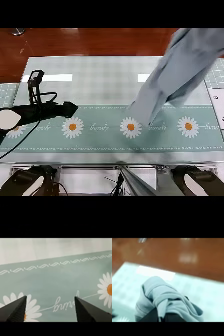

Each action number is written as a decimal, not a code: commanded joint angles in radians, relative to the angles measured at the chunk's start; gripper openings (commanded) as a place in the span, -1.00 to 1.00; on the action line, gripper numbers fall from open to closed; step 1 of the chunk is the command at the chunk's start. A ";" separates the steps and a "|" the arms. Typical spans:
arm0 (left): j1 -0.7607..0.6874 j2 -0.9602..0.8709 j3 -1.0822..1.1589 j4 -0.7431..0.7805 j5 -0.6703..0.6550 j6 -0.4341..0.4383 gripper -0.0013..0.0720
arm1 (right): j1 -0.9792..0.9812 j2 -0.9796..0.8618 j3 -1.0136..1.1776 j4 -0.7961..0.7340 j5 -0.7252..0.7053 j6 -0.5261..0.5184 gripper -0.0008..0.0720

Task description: Fold the shirts.

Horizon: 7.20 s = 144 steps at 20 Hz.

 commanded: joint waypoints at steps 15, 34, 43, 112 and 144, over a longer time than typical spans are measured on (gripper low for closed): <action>0.026 -0.004 -0.035 0.018 -0.337 0.000 0.96 | 0.148 -0.343 -0.318 -0.055 -0.079 0.023 0.72; -0.153 -0.419 -0.248 -0.700 0.100 0.175 0.95 | -0.536 0.159 -1.204 0.143 -0.197 -0.061 0.72; -0.125 -0.485 -0.033 -0.696 0.025 0.291 -0.91 | -0.294 -0.034 -1.181 0.189 -0.380 -0.038 0.72; 0.727 -0.323 -0.133 -0.232 -0.459 0.150 0.96 | -0.707 -0.191 -0.755 0.027 -0.117 -0.170 0.75; 0.389 -0.402 -0.141 -0.685 -0.098 0.411 -0.91 | -0.423 -0.595 -0.692 0.317 -0.308 -0.083 -0.88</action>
